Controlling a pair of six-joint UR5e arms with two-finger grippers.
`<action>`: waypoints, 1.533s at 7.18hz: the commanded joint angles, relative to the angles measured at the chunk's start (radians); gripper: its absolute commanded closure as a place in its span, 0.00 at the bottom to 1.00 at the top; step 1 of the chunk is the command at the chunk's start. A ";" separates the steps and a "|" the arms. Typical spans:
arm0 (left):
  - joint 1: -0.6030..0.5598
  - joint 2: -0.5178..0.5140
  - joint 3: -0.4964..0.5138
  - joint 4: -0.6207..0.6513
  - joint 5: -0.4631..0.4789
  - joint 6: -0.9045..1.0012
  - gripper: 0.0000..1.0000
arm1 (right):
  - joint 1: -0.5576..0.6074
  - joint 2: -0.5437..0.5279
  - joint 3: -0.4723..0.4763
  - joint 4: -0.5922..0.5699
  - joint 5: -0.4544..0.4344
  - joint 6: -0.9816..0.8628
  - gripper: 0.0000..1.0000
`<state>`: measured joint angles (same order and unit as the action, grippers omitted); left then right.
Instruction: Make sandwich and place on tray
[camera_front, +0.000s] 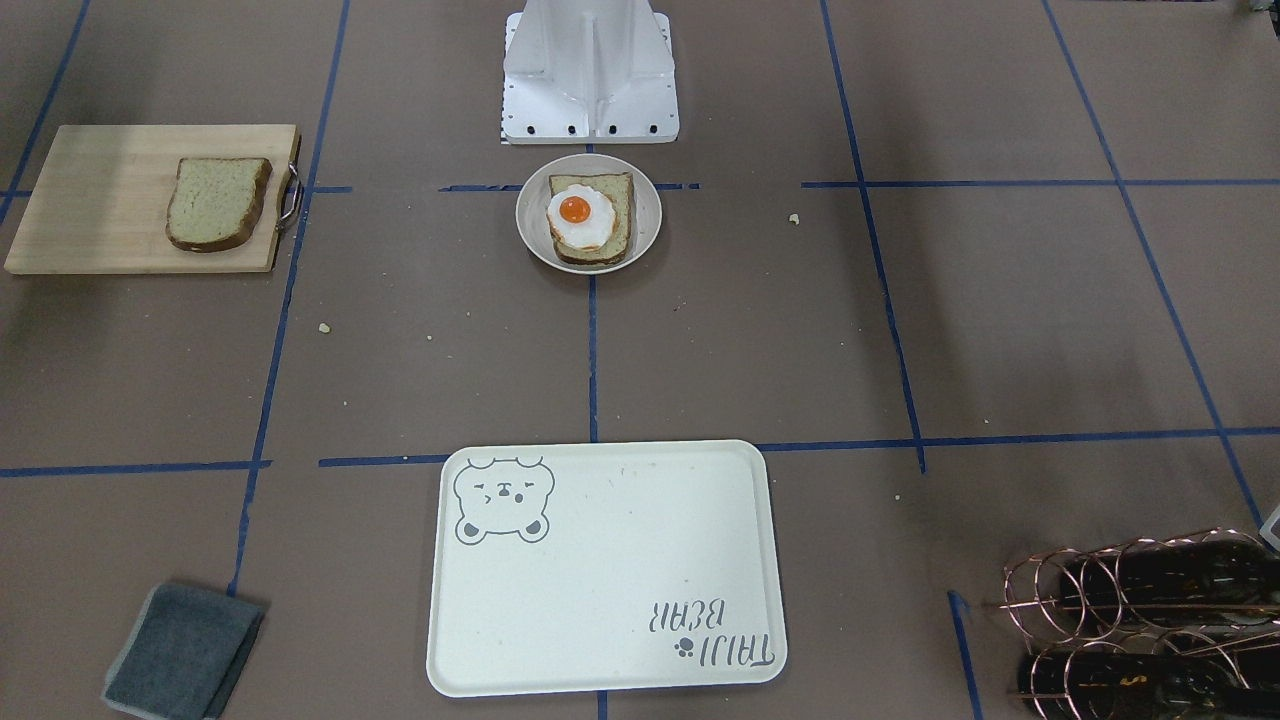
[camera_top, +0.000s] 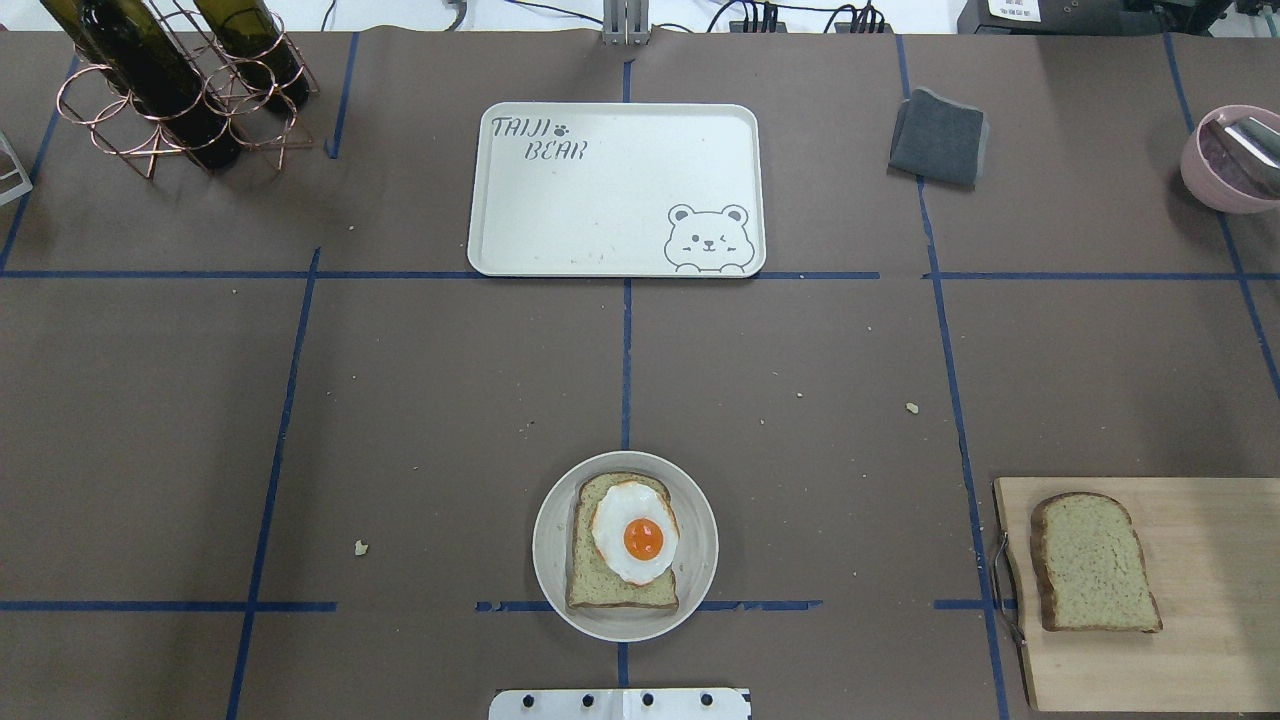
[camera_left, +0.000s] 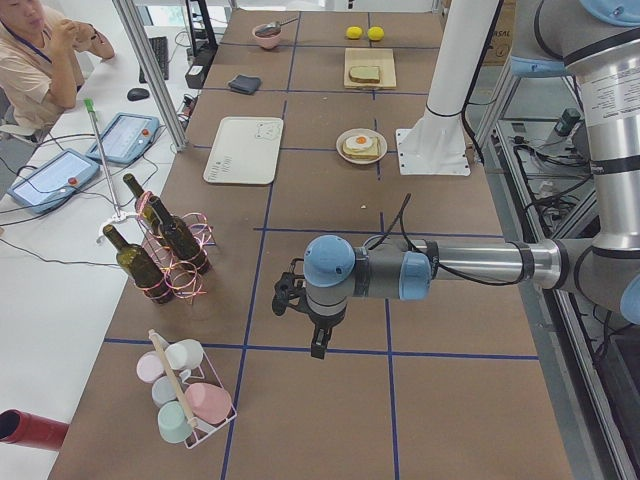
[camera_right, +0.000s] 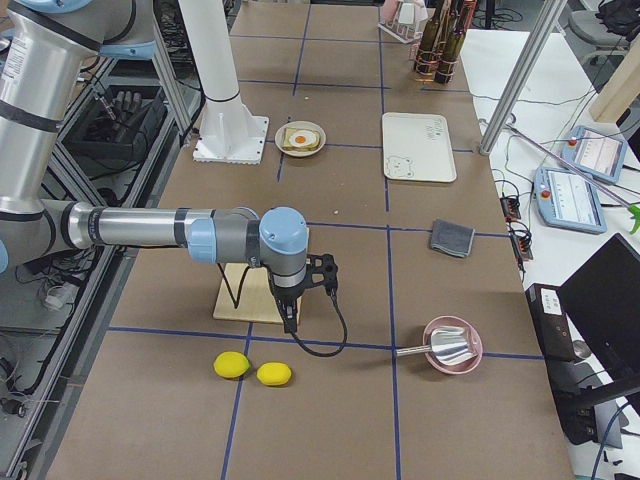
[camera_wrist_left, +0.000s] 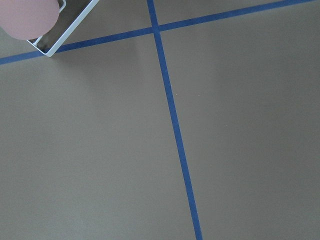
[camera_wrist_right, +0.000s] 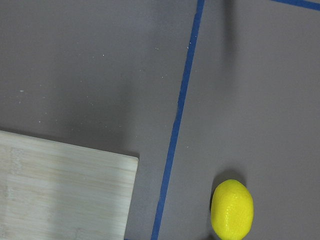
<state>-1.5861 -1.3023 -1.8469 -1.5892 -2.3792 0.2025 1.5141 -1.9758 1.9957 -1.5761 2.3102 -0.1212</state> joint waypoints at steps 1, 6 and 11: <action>0.000 0.000 -0.002 0.000 -0.006 0.000 0.00 | 0.000 0.000 -0.003 -0.001 0.000 0.000 0.00; -0.002 0.000 -0.002 0.000 -0.014 0.000 0.00 | -0.009 0.018 0.063 0.045 -0.014 0.024 0.00; -0.003 0.000 0.000 0.000 -0.014 0.000 0.00 | -0.406 -0.015 0.044 0.553 0.053 0.776 0.00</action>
<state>-1.5884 -1.3017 -1.8469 -1.5892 -2.3930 0.2024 1.2313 -1.9731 2.0437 -1.1996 2.4032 0.3844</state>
